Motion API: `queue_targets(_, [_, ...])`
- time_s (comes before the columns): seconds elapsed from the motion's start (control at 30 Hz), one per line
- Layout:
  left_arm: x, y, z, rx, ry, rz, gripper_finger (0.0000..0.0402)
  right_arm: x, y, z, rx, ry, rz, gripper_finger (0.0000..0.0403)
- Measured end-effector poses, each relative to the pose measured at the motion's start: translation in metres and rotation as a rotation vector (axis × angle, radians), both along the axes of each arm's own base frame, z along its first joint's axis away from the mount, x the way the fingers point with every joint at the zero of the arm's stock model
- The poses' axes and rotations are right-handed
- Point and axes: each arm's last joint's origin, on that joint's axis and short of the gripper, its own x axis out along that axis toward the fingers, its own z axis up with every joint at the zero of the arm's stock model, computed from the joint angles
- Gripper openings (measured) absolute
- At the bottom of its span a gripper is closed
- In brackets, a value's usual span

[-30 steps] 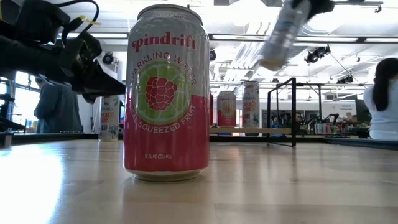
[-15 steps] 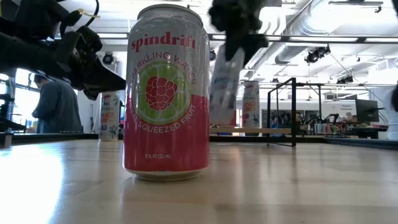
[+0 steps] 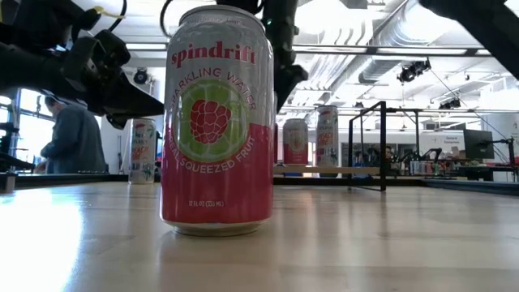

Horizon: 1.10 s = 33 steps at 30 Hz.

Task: Place canned beverage on shelf
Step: Put the right white and blue soda can on the shelf

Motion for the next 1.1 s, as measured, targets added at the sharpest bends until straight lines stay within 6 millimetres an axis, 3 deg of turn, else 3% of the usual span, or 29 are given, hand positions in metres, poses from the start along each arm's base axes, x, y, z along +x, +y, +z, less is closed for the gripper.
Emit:
queue_targets(0.2, [-0.001,-0.002,0.000,0.007,0.001,0.007,0.0000,0.013,-0.001,-0.011,-0.022,0.017,0.064,0.0238])
queue_targets(0.47, [-0.001,-0.003,0.000,0.018,0.000,0.027,0.0004,0.018,0.009,-0.009,-0.099,0.007,0.130,0.0279])
queue_targets(0.73, [-0.001,-0.006,0.000,0.019,0.000,0.014,0.0056,0.018,0.011,-0.008,-0.132,0.006,0.154,0.0288])
queue_targets(1.1, [-0.002,-0.008,0.001,0.032,-0.007,0.049,0.0119,0.000,0.028,0.024,-0.262,0.015,0.248,0.0288])
